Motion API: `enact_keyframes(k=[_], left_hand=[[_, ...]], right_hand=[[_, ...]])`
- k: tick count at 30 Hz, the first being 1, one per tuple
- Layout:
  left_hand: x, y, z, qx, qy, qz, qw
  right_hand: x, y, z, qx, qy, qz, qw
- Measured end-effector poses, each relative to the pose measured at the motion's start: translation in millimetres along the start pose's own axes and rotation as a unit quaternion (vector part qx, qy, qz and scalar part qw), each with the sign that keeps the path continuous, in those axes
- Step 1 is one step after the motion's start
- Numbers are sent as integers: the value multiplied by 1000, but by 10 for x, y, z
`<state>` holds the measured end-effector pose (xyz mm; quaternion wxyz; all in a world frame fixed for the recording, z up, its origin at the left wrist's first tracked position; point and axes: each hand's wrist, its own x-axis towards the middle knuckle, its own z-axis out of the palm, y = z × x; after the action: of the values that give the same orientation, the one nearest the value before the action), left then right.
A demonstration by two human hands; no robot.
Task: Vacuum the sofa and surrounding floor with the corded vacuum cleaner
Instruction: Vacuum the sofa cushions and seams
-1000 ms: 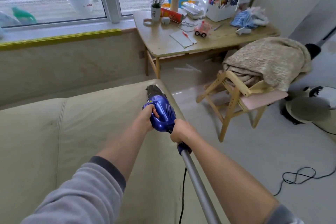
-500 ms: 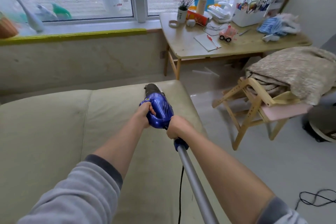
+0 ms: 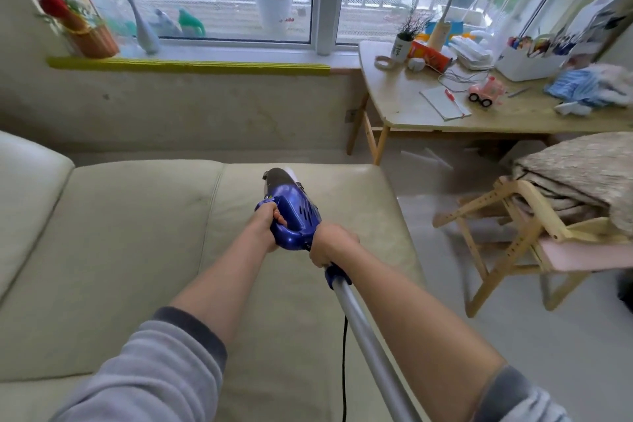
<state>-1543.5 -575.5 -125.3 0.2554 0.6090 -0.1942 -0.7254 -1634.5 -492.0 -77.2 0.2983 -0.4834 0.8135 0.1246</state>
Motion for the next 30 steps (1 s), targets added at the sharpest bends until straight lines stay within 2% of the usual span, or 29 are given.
enact_keyframes(k=[8,15,23,30], left_hand=[[-12,200,-594,14,38,12,999],[-10,303,-1002,-11,58,25,998],[-86,277,-1261,-45,81,35,995],[-282,133,-1122,-50,82,31,995]], right_hand=[[-27,-550,109,-20,0,-63,998],[-73,-926,206,-31,-8,-79,996],[-174,-1071,315,-40,-12,-109,993],[-289,-858,294,-40,-6,-114,993]])
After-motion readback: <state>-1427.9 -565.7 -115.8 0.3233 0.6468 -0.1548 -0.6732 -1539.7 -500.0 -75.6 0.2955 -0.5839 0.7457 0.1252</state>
